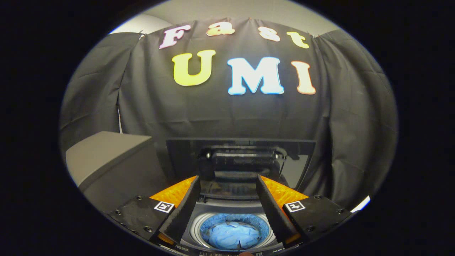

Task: Put the clothes into the washing machine and then close the washing machine lid.

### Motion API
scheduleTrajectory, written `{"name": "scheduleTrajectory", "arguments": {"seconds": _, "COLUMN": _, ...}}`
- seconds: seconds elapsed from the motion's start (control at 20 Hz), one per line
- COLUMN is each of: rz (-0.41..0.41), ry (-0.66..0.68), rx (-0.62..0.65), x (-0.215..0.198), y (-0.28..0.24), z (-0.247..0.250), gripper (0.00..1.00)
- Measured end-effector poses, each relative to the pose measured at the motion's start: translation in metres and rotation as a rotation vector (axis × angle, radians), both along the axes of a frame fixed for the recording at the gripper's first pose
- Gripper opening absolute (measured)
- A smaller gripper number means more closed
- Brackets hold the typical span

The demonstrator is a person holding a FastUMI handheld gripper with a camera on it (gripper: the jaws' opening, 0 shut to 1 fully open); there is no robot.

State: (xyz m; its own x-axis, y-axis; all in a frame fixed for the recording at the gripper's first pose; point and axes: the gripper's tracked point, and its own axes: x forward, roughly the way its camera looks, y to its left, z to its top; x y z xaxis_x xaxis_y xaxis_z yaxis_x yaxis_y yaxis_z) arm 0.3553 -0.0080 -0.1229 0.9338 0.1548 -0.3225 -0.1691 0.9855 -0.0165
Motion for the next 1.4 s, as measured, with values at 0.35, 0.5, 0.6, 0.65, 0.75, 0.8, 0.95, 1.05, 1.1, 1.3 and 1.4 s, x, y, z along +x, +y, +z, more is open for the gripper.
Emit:
{"name": "scheduleTrajectory", "arguments": {"seconds": 0.35, "rz": 0.012, "ry": -0.185, "rx": 0.025, "x": 0.038, "y": 0.013, "z": 0.075, "gripper": 0.97}}
{"name": "scheduleTrajectory", "arguments": {"seconds": 0.5, "rz": 0.008, "ry": -0.197, "rx": 0.021, "x": 0.062, "y": 0.017, "z": 0.086, "gripper": 0.97}}
{"name": "scheduleTrajectory", "arguments": {"seconds": 0.6, "rz": 0.004, "ry": -0.199, "rx": 0.028, "x": 0.079, "y": 0.021, "z": 0.092, "gripper": 0.97}}
{"name": "scheduleTrajectory", "arguments": {"seconds": 0.65, "rz": 0.002, "ry": -0.199, "rx": 0.030, "x": 0.089, "y": 0.022, "z": 0.093, "gripper": 0.97}}
{"name": "scheduleTrajectory", "arguments": {"seconds": 0.75, "rz": -0.002, "ry": -0.154, "rx": 0.030, "x": 0.107, "y": 0.028, "z": 0.081, "gripper": 0.97}}
{"name": "scheduleTrajectory", "arguments": {"seconds": 0.8, "rz": -0.005, "ry": -0.132, "rx": 0.033, "x": 0.115, "y": 0.030, "z": 0.075, "gripper": 0.97}}
{"name": "scheduleTrajectory", "arguments": {"seconds": 0.95, "rz": -0.025, "ry": -0.099, "rx": 0.035, "x": 0.137, "y": 0.032, "z": 0.061, "gripper": 0.97}}
{"name": "scheduleTrajectory", "arguments": {"seconds": 1.05, "rz": -0.031, "ry": -0.074, "rx": 0.037, "x": 0.146, "y": 0.036, "z": 0.050, "gripper": 0.97}}
{"name": "scheduleTrajectory", "arguments": {"seconds": 1.1, "rz": -0.029, "ry": -0.071, "rx": 0.046, "x": 0.153, "y": 0.038, "z": 0.047, "gripper": 0.97}}
{"name": "scheduleTrajectory", "arguments": {"seconds": 1.3, "rz": -0.038, "ry": -0.018, "rx": 0.071, "x": 0.170, "y": 0.044, "z": 0.028, "gripper": 0.97}}
{"name": "scheduleTrajectory", "arguments": {"seconds": 1.4, "rz": -0.045, "ry": 0.001, "rx": 0.063, "x": 0.172, "y": 0.043, "z": 0.020, "gripper": 0.97}}
